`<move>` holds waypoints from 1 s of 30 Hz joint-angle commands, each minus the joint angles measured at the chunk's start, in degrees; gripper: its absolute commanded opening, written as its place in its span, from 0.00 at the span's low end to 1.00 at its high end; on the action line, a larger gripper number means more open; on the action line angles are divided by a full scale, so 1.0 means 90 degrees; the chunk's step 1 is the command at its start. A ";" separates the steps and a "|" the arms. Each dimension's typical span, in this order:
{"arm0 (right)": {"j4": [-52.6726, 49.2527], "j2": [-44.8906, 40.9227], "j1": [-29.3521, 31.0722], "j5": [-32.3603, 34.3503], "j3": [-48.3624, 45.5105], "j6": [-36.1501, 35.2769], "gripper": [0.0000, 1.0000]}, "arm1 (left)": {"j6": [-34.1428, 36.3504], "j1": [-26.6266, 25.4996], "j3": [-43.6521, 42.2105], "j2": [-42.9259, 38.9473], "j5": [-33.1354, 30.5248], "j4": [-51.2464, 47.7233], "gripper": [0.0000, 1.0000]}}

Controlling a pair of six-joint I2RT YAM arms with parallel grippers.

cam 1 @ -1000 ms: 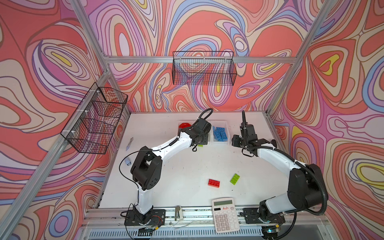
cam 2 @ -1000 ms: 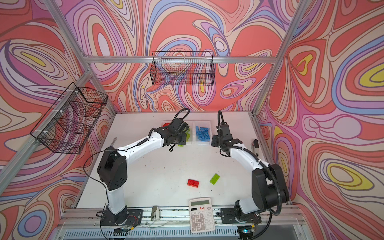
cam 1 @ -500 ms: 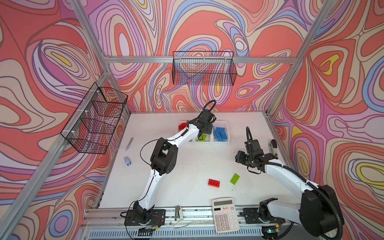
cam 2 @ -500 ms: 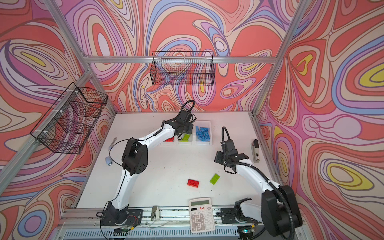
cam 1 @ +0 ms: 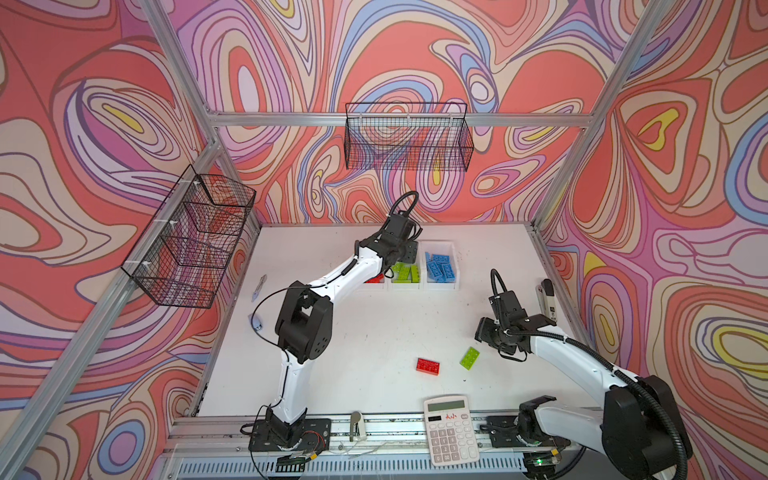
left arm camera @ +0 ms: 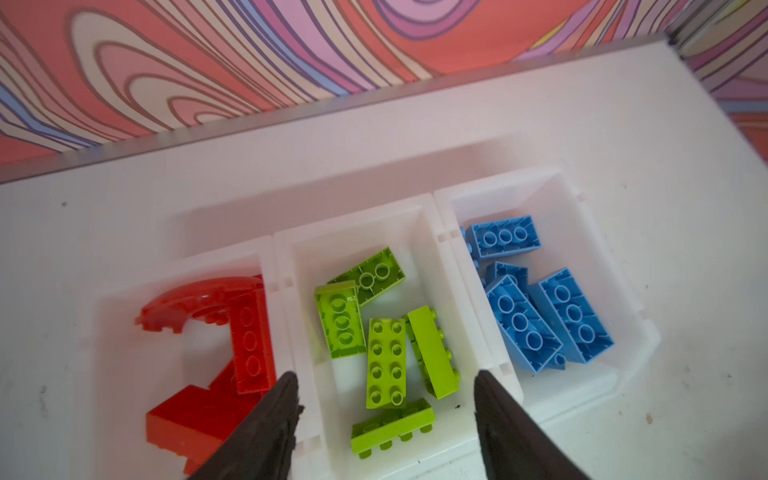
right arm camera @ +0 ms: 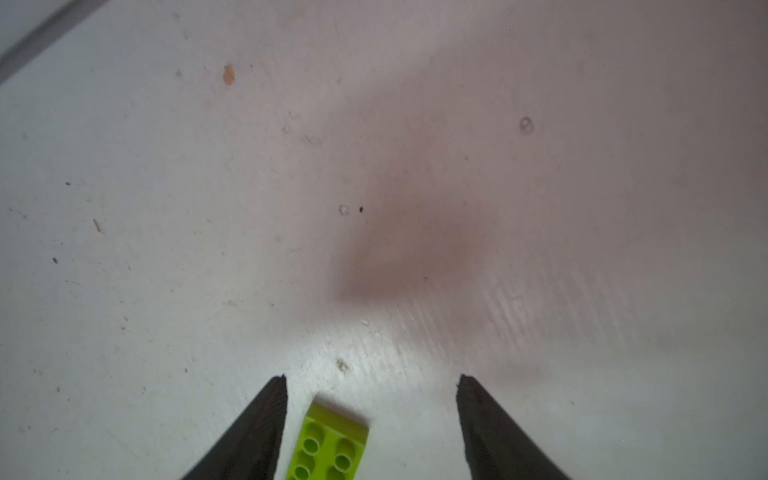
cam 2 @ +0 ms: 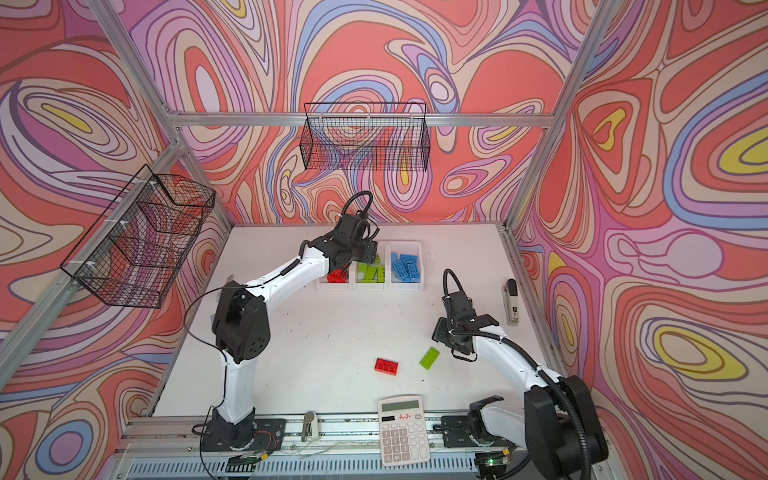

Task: Sort the legos into containers by color
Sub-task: 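Carry the lime-green brick to the green compartment while the right gripper lowers to another, then close the right gripper on the lime-green brick while the left gripper withdraws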

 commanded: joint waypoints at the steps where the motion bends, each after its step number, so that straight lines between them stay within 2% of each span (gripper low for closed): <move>1: -0.0319 -0.0216 -0.0030 -0.0144 -0.0139 0.0361 0.69 | -0.0117 0.0206 -0.0724 -0.0656 -0.0103 0.0482 0.68; 8: -0.0406 -0.0415 0.0089 -0.0406 -0.0328 0.0807 0.69 | -0.0352 0.0379 -0.2061 -0.1370 -0.0139 0.0664 0.67; 17: -0.0345 -0.0011 0.1352 -0.0009 -0.0160 0.1788 0.69 | -0.0722 0.0467 -0.3279 -0.1963 -0.0033 0.0751 0.66; 23: -0.0461 0.0357 0.1688 0.0214 -0.0011 0.2082 0.68 | -0.0765 0.0497 -0.3821 -0.2339 -0.0028 0.0969 0.65; 30: -0.0422 0.0773 0.1883 0.0361 0.0228 0.2294 0.58 | -0.0831 0.0589 -0.4196 -0.2605 0.0050 0.1050 0.65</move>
